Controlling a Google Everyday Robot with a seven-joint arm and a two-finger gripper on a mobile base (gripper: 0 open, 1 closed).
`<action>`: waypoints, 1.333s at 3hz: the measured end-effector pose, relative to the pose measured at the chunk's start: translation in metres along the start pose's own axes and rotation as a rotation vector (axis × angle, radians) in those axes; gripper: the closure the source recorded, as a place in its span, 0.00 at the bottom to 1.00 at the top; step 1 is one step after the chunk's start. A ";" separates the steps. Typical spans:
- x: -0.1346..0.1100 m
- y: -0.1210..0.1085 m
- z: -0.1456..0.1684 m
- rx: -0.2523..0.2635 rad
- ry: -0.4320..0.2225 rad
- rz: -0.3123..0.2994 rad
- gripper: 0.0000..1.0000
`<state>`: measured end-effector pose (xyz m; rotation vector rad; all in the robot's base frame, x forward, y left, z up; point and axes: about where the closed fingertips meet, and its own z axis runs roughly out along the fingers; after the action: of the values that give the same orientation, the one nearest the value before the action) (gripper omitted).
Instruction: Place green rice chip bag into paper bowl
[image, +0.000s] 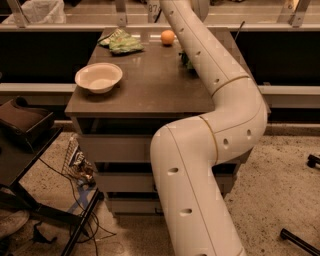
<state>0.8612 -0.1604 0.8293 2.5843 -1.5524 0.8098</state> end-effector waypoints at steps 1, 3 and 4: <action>0.000 -0.001 0.003 0.004 0.001 -0.001 0.48; 0.001 -0.001 0.000 0.005 0.001 -0.001 1.00; 0.001 -0.002 0.001 0.007 0.002 -0.001 1.00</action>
Offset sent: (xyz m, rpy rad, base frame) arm 0.0022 -0.0003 -0.0023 0.0004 -0.0035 0.0021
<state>0.8634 -0.1606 0.8287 2.5885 -1.5499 0.8186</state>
